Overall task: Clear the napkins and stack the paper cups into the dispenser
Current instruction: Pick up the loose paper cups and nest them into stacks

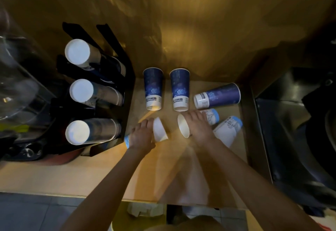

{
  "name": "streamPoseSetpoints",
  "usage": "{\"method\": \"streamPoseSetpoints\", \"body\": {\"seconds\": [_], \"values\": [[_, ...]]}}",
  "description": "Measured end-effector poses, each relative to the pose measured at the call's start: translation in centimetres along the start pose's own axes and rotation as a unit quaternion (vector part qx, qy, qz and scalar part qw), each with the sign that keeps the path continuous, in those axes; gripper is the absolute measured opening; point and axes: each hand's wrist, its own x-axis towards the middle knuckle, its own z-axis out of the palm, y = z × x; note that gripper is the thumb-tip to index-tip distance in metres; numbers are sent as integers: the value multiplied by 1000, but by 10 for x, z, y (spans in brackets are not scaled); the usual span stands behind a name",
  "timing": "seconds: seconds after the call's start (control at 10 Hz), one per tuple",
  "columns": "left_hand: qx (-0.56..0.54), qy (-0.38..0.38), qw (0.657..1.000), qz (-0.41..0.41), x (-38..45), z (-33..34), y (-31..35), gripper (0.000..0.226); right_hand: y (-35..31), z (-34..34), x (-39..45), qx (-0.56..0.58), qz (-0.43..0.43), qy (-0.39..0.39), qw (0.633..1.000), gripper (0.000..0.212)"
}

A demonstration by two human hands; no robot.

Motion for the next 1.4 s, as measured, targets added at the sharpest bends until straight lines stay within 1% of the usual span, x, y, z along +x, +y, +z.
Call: {"method": "streamPoseSetpoints", "body": {"seconds": [0.1,0.2,0.3,0.4,0.5,0.6,0.7,0.8,0.9,1.0,1.1,1.2,1.3,1.4], "values": [[-10,26,1000,8,-10,9,-2,93,-5,-10,-11,177,-2,67,982,86],[-45,30,998,-12,-18,14,-4,91,-18,-17,-30,408,125,155,891,100],[-123,19,990,-59,-24,8,-6,90,-26,-6,-53,455,146,183,859,101],[-214,82,969,-93,-31,-17,-1,98,-29,2,-63,453,134,179,863,95],[-299,177,935,-69,-38,-56,12,121,-32,-1,-63,450,147,174,863,92],[-375,263,888,49,-51,-95,34,121,-34,-6,-64,456,152,174,859,90],[-435,302,837,138,-60,-106,56,101,-34,-7,-67,469,150,172,853,90],[-449,285,832,159,-58,-88,73,94,-33,-7,-66,465,156,155,858,90],[-453,229,848,149,-53,-57,78,91,-31,-5,-64,475,160,149,852,90],[-427,196,872,135,-50,-39,76,87,-31,-5,-63,476,166,149,851,69],[-383,195,894,122,-41,-22,73,91,-31,-4,-65,470,175,163,849,58],[-382,172,901,112,-42,-15,73,104,-31,2,-63,457,173,174,855,76],[-348,155,917,118,-39,-7,70,105,-31,5,-61,444,181,166,862,91],[-307,159,930,123,-36,-2,62,107,-28,2,-62,412,186,137,882,83]]}}
